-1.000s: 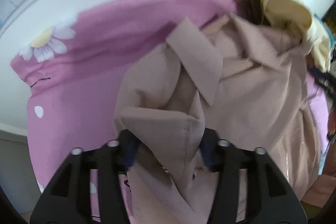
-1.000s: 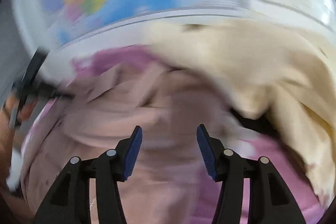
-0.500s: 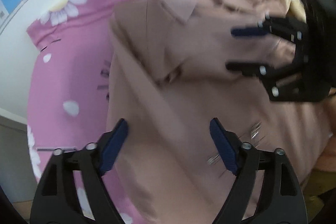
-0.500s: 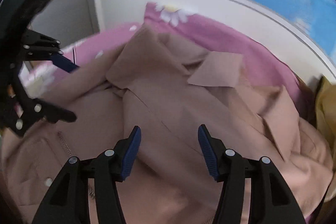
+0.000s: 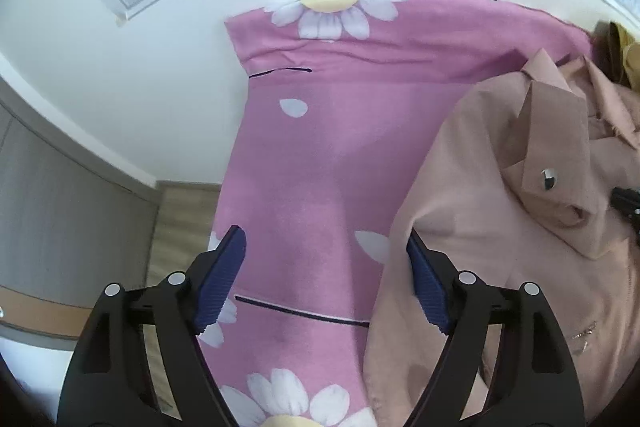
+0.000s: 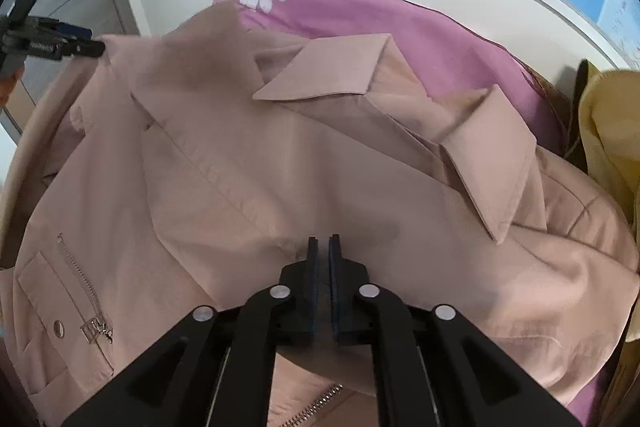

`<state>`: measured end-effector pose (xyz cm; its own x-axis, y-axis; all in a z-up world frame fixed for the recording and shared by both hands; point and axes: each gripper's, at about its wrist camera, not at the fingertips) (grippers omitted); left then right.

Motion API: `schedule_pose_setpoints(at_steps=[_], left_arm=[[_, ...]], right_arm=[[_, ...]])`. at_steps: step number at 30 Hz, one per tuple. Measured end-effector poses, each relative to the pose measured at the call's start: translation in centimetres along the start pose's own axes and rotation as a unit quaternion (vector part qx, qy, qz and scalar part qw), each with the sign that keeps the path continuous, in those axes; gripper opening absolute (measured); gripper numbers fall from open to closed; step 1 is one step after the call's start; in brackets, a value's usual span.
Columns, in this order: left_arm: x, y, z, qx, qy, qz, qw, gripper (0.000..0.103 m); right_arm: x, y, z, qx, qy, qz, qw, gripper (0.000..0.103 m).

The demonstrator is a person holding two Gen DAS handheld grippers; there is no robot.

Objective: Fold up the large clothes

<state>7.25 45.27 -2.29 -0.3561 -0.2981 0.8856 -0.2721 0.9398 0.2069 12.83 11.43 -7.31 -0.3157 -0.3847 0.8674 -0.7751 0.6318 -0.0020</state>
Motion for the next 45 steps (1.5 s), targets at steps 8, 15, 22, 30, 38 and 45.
schedule_pose_setpoints(at_steps=[8,15,22,30,38,45], left_arm=[[4.4,2.8,3.0,0.048,-0.06,0.129,0.9886,0.078],[4.6,-3.6,11.7,-0.038,0.002,0.184,0.9823,0.08],[3.6,-5.1,16.9,-0.041,0.029,0.153,0.9869,0.002],[12.5,4.4,13.3,0.037,-0.091,-0.053,0.9938,0.019],[11.2,0.9,10.0,0.02,-0.125,-0.006,0.9919,0.066],[6.1,-10.5,5.7,-0.095,-0.137,0.122,0.9784,0.069]], right_arm=[[1.1,0.8,0.9,0.02,-0.015,-0.001,1.0,0.042],[3.0,2.7,1.8,0.019,-0.022,-0.073,0.997,0.043],[5.9,9.4,3.9,0.097,-0.041,-0.129,0.986,0.061],[4.7,10.0,6.1,0.087,-0.021,-0.13,0.987,0.061],[5.8,5.5,5.0,0.031,-0.053,-0.057,0.996,0.066],[7.5,-2.1,5.7,-0.07,-0.074,0.016,0.995,0.071]])
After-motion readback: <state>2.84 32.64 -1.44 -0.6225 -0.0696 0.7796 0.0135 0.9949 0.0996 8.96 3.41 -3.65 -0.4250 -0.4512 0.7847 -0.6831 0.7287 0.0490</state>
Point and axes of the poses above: each gripper's, at about its wrist camera, not at the fingertips, and x roughly against the way its jaws point, y to its left, z to its underside, and after that the axes turned 1 degree about y, right-handed
